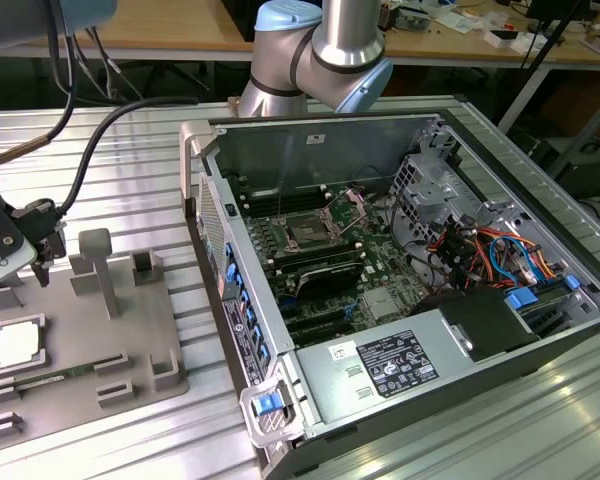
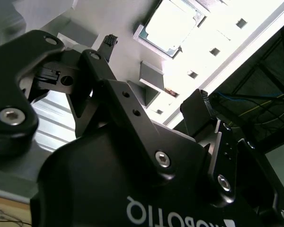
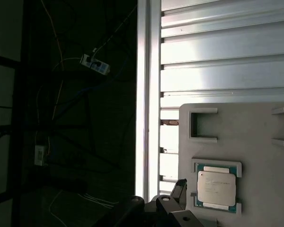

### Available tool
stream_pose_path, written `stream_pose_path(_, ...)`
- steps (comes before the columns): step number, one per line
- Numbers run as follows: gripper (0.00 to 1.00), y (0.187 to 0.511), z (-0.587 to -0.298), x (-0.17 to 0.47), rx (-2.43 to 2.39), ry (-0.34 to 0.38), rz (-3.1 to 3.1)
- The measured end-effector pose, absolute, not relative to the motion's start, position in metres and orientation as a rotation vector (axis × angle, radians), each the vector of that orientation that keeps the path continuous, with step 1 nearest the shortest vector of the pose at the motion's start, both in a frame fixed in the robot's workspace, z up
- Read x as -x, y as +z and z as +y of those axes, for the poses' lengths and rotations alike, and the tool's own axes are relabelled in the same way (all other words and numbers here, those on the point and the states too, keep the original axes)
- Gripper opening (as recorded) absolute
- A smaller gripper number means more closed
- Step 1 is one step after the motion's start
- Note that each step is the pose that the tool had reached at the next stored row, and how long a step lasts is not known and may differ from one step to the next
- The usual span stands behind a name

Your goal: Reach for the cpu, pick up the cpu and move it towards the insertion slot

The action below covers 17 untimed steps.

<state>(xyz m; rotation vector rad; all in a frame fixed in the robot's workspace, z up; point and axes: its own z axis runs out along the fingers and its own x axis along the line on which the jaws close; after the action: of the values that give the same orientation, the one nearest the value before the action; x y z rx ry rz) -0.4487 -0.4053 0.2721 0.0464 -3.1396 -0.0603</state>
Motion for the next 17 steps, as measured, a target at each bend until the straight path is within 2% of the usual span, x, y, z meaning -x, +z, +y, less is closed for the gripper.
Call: stream_pose_path(17, 0.83, 0.2663, -0.4088, 0.4487, -0.046, -0.060, -3.140)
